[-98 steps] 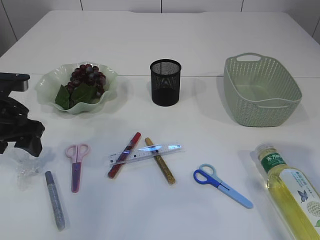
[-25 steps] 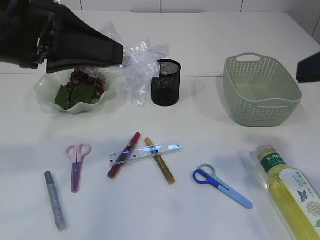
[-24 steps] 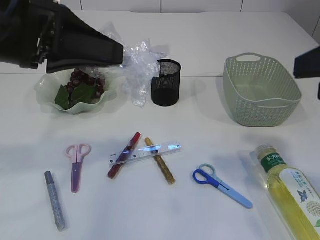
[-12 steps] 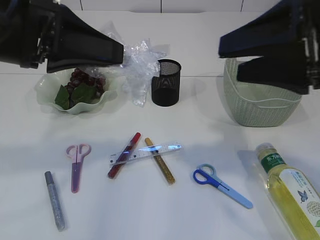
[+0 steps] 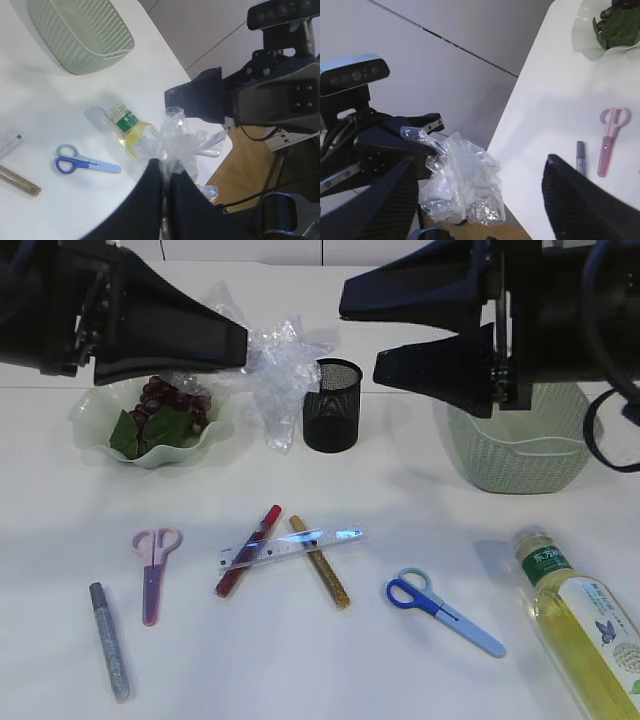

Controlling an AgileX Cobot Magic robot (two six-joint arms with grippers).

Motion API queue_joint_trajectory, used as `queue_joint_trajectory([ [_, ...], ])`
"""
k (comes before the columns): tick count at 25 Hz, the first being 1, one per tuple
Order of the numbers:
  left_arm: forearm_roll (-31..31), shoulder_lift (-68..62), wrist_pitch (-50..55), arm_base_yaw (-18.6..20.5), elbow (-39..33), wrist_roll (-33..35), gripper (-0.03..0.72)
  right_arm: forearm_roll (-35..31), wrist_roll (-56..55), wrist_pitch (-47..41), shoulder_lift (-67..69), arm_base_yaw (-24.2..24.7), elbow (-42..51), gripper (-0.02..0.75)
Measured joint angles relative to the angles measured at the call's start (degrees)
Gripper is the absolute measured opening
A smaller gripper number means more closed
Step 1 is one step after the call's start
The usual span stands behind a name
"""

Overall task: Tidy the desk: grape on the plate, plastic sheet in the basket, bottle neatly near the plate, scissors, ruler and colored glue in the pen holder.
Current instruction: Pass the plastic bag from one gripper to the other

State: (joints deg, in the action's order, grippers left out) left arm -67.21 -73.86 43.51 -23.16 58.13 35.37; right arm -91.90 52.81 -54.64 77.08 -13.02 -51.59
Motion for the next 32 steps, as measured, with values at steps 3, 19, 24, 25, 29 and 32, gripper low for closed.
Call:
queue_joint_trajectory([
  [3, -0.12, 0.00, 0.00, 0.00, 0.00, 0.11, -0.006, -2.46, 0.86, -2.39, 2.11, 0.00, 0.00, 0.598],
  [19, -0.12, 0.00, -0.63, 0.00, 0.00, 0.63, -0.006, -4.46, 4.52, -5.14, 5.16, -4.56, 0.00, 0.595],
  [24, -0.38, 0.00, -0.67, 0.00, 0.00, 0.72, -0.006, -7.45, 5.32, -5.23, 6.37, -5.10, -0.17, 0.592],
  [25, -0.66, 0.00, -0.67, 0.00, 0.00, 0.72, -0.006, -7.71, 5.42, -5.23, 6.37, -5.10, -0.17, 0.587],
  [29, -1.89, 0.00, -0.67, 0.00, 0.00, 0.72, -0.006, -8.05, 5.64, -5.23, 6.37, -5.19, -0.17, 0.512],
  [32, -2.04, 0.00, -0.76, 0.00, 0.00, 0.83, -0.006, -8.55, 5.77, -5.23, 6.37, -5.67, -0.17, 0.422],
])
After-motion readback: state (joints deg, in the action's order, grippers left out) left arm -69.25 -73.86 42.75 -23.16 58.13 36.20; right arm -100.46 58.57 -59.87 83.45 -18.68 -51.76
